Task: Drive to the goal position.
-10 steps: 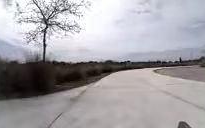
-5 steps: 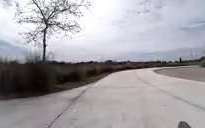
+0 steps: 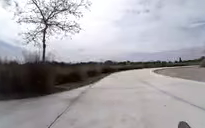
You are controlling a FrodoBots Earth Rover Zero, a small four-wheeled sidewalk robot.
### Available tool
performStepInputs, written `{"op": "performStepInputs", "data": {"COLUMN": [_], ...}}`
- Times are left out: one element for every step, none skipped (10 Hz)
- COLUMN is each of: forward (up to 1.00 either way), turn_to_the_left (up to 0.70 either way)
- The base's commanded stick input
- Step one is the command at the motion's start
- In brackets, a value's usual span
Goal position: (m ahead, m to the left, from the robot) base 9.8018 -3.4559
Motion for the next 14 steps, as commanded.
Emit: {"op": "performStepInputs", "data": {"forward": [1.00,1.00,1.00,1.00,1.00,1.00,1.00,1.00,1.00,1.00,1.00,1.00,1.00,1.00], "turn_to_the_left": [-0.05,-0.40,-0.40,-0.40,-0.40,-0.40,-0.40,-0.40,-0.40,-0.40,-0.40,-0.30,-0.05,0.00]}}
